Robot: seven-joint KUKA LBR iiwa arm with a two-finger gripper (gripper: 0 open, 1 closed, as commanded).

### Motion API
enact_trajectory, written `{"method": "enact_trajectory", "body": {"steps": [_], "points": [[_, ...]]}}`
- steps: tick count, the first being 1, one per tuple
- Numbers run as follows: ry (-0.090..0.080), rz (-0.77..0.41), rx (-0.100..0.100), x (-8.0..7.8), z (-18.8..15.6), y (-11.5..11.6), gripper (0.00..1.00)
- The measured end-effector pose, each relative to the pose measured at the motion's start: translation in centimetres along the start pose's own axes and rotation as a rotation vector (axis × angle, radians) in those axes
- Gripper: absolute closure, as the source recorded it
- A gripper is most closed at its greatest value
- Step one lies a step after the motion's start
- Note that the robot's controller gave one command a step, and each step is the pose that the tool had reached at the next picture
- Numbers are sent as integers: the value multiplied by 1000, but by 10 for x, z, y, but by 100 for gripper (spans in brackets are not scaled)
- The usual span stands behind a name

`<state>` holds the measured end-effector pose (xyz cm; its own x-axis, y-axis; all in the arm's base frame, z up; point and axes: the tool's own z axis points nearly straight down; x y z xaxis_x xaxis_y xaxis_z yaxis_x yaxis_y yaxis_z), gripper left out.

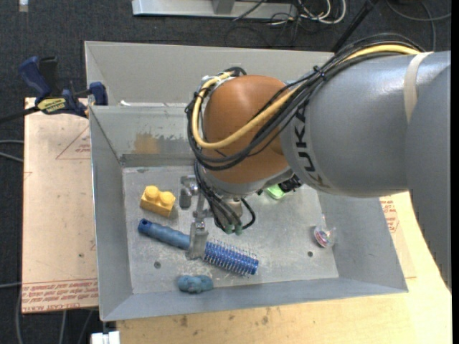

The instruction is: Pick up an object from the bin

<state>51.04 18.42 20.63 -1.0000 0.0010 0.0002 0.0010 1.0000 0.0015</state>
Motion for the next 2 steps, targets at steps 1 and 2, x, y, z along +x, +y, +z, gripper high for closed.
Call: {"method": "enact_trajectory", "body": {"steps": [1, 2], "points": [[5, -216, 2, -22, 140, -53, 0], [-2, -591, 1, -21, 115, -83, 0]]}}
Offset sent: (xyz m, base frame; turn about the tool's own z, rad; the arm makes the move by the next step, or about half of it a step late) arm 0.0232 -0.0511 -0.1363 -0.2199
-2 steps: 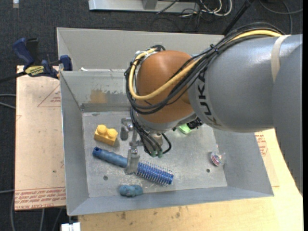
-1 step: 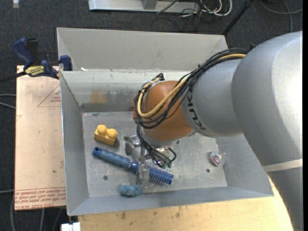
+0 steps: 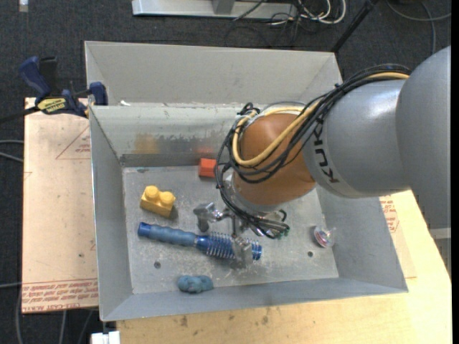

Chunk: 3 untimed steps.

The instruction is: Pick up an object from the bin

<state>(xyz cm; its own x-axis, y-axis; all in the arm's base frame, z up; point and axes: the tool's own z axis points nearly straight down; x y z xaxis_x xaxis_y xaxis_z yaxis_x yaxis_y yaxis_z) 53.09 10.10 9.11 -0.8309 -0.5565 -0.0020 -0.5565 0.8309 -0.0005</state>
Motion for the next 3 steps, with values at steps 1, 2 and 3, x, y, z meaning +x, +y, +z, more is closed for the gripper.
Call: {"method": "enact_trajectory", "body": {"steps": [1, 2, 3], "points": [[1, 0, -2, 0, 1, 1, 100], [-8, 33, 2, -19, -103, -2, 100], [-8, 32, 4, -34, -170, -22, 100]]}}
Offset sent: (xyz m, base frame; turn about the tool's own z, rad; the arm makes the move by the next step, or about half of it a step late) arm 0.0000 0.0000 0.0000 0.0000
